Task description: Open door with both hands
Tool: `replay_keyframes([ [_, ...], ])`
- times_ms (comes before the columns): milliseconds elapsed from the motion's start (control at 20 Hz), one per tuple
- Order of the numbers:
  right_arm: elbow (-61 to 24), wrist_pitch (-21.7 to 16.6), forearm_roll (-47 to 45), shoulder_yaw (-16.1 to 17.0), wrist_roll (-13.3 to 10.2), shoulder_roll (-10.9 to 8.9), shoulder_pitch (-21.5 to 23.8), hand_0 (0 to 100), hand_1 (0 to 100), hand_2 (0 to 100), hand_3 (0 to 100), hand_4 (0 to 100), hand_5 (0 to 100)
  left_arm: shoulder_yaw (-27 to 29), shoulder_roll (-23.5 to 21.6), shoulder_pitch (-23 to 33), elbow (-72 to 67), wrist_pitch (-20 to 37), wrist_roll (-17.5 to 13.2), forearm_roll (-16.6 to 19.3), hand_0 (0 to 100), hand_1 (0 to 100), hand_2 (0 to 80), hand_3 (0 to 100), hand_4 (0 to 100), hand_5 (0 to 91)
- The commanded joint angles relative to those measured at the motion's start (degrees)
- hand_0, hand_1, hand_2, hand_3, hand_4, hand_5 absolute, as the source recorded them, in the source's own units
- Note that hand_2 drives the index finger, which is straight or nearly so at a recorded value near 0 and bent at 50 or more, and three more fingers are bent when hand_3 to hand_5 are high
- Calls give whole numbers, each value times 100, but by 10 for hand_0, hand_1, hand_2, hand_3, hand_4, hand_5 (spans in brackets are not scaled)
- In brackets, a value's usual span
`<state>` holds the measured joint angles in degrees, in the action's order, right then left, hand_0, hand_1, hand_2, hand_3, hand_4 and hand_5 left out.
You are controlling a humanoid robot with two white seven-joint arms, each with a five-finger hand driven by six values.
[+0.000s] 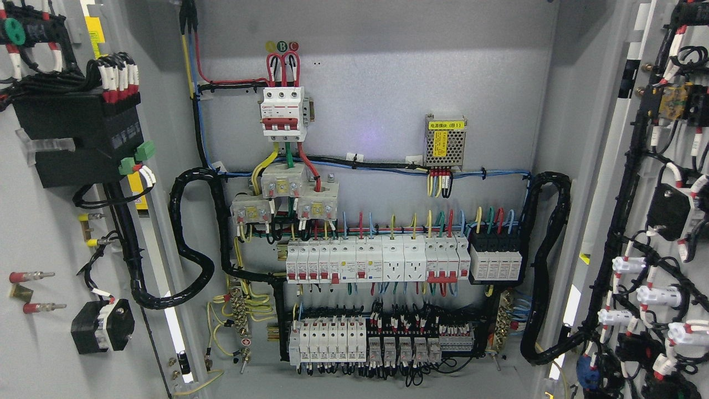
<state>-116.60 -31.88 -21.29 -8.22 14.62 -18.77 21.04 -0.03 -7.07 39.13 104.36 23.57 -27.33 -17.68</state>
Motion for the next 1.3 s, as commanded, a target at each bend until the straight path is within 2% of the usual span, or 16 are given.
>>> replay_keyframes([
  [0, -293, -65, 28, 461, 5, -241, 93, 214, 107, 0, 0, 0, 0, 363, -32, -230, 919, 121, -27, -69, 92, 148, 49, 45, 0, 0],
  [150, -302, -38, 28, 619, -29, -250, 6, 214, 108, 0, 0, 0, 0, 591, -31, -450, 998, 226, -36, -69, 51, 157, 54, 42, 0, 0],
  [251, -302, -29, 28, 699, -56, -267, -214, 214, 108, 0, 0, 0, 0, 697, -23, -459, 1138, 305, -36, -69, 39, 163, 55, 37, 0, 0],
  [451, -311, -38, 19, 874, -109, -311, -320, 214, 108, 0, 0, 0, 0, 986, -23, -459, 1165, 587, -53, -174, 18, 170, 39, 0, 0, 0],
  [652, -311, -38, 10, 1033, -231, -303, -320, 215, 109, 0, 0, 0, 0, 1172, -23, -599, 1157, 552, -422, -385, 15, 169, 39, 1, 0, 0],
  [902, -311, -38, 10, 1085, -258, -294, -320, 215, 108, 0, 0, 0, 0, 1242, -23, -854, 1165, 543, -431, -420, 12, 169, 39, 4, 0, 0],
  [1103, -302, -20, 2, 1164, -258, -276, -302, 215, 107, 0, 0, 0, 0, 1505, -84, -977, 1156, 412, -431, -876, 13, 167, 45, 15, 0, 0],
  [1253, -294, -12, -16, 1270, -258, -259, -294, 214, 107, 0, 0, 0, 0, 1769, -146, -1092, 1148, 236, -484, -974, 10, 168, 49, 25, 0, 0],
])
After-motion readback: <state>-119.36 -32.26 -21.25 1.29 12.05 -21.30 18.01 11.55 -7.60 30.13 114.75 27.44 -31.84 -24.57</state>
